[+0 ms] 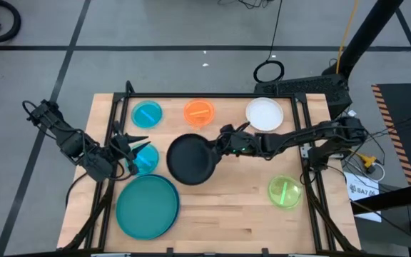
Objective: Stack plastic plates
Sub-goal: Stack the black plate on top of the green plate, then move the orange plate
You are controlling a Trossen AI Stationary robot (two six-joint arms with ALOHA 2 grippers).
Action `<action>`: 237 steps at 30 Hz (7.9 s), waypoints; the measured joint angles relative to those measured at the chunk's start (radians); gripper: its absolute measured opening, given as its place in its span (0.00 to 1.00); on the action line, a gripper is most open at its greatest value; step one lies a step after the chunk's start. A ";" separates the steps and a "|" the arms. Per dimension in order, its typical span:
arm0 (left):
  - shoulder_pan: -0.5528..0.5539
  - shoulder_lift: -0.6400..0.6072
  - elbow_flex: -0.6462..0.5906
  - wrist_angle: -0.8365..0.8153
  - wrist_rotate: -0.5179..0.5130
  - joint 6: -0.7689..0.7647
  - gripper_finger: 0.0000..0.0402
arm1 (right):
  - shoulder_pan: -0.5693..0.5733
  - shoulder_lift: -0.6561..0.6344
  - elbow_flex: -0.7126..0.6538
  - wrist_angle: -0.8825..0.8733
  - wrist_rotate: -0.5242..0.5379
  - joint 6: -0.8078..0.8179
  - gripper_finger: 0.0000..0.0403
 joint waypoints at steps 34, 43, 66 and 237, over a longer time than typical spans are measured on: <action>-0.180 0.000 0.000 0.067 0.045 -0.089 0.22 | 0.160 0.546 0.654 -0.186 -0.029 0.095 0.01; -0.180 0.000 0.000 0.087 0.044 -0.059 0.22 | 0.160 0.623 0.745 -0.195 -0.077 0.088 0.01; -0.180 0.000 0.000 0.089 0.044 -0.032 0.22 | 0.159 0.763 0.956 -0.319 -0.109 0.079 0.01; 1.340 0.930 0.159 0.585 1.060 0.068 0.22 | -0.410 -0.364 -0.256 0.266 0.362 -1.310 0.44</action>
